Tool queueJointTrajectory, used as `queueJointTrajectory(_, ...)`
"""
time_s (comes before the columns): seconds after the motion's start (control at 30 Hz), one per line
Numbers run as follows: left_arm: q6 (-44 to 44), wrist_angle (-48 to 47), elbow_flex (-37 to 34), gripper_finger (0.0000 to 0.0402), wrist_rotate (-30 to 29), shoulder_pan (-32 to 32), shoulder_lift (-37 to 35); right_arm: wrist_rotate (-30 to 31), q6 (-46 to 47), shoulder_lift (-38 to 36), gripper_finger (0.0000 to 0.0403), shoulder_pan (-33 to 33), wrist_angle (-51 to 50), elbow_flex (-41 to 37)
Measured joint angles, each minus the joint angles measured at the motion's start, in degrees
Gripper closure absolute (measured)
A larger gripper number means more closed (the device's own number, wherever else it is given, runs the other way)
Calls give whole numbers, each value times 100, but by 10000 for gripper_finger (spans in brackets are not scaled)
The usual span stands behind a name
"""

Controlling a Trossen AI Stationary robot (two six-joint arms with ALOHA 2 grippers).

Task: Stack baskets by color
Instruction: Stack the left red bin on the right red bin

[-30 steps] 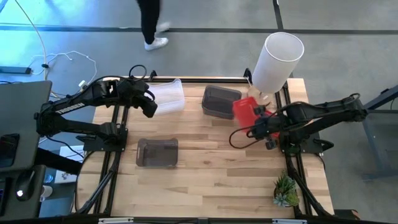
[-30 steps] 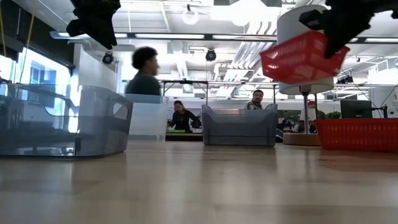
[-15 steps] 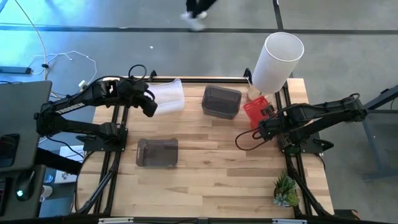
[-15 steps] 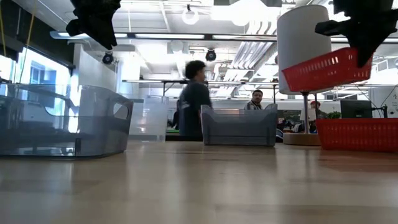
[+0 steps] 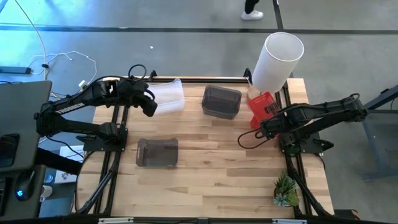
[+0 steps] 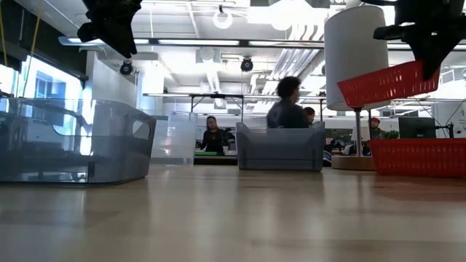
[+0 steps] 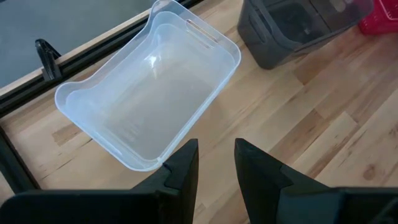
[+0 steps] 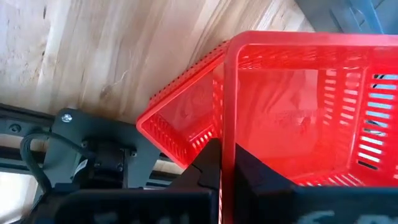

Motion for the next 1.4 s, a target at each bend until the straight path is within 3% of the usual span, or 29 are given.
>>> queueJointTrajectory(0.2,0,0,0,312,1,-2,0,-24,-186,-7,403,57,-4,-599)
queueJointTrajectory(0.37,0,0,0,312,1,-1,0,363,-609,-7,403,190,-3,-1133)
queueJointTrajectory(0.63,0,0,0,312,1,-1,0,242,-720,-9,403,341,-5,-1682)
queueJointTrajectory(1.4,-2,1,0,312,3,-2,2,38,-1108,184,403,800,88,-1752)
